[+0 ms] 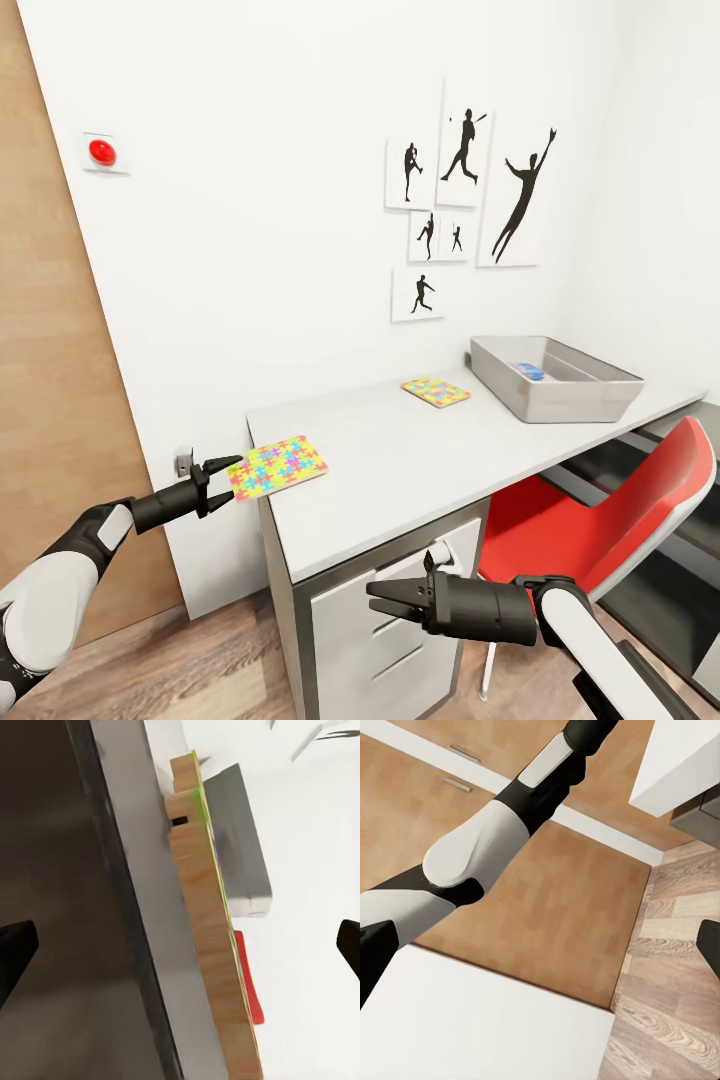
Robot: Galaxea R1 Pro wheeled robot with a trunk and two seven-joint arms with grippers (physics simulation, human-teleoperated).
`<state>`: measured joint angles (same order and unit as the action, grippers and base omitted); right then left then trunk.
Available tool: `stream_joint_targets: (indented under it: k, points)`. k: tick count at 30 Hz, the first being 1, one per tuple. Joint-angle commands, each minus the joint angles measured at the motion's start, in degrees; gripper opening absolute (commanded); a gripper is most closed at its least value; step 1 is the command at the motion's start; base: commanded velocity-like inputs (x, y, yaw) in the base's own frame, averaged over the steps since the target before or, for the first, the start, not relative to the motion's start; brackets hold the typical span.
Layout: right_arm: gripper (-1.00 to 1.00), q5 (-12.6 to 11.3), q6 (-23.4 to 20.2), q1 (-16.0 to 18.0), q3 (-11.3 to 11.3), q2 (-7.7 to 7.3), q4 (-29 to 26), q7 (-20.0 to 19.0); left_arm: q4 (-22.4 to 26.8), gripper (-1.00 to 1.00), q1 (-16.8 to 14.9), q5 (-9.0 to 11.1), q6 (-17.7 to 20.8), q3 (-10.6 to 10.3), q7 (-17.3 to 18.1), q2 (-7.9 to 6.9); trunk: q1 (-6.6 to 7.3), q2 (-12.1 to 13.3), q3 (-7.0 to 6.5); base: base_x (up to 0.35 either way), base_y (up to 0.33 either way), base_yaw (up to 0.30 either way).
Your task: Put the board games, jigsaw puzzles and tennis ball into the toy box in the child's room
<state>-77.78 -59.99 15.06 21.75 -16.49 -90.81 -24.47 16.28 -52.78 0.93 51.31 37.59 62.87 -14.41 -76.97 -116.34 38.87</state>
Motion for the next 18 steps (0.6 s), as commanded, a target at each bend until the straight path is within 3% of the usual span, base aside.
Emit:
stream_joint_targets:
  k: [1,4,5,18]
  points:
    - [1.0,0.52,-0.01,0.05,0.04,-0.03,0.02,-0.58,-0.02,1.0,-0.04,0.08,0.45,0.12,0.05,0.0,0.01,-0.03,0.06,0.0,0.0,0.0]
    - [1.0,0.52,-0.01,0.05,0.04,-0.02,0.02,-0.58,-0.02,1.0,-0.04,0.1,0.41,0.12,0.06,0.0,0.01,-0.03,0.06,0.0,0.0,0.0]
    - [1.0,0.52,-0.01,0.05,0.04,-0.02,0.02,-0.58,-0.02,-1.0,-0.04,0.11,0.4,0.12,0.06,0.0,0.01,-0.03,0.06,0.0,0.0,0.0]
    - [1.0,0.52,-0.01,0.05,0.04,0.02,0.02,-0.54,-0.02,-1.0,-0.04,0.07,0.13,0.12,0.14,0.08,0.01,-0.03,0.06,0.0,0.0,0.0]
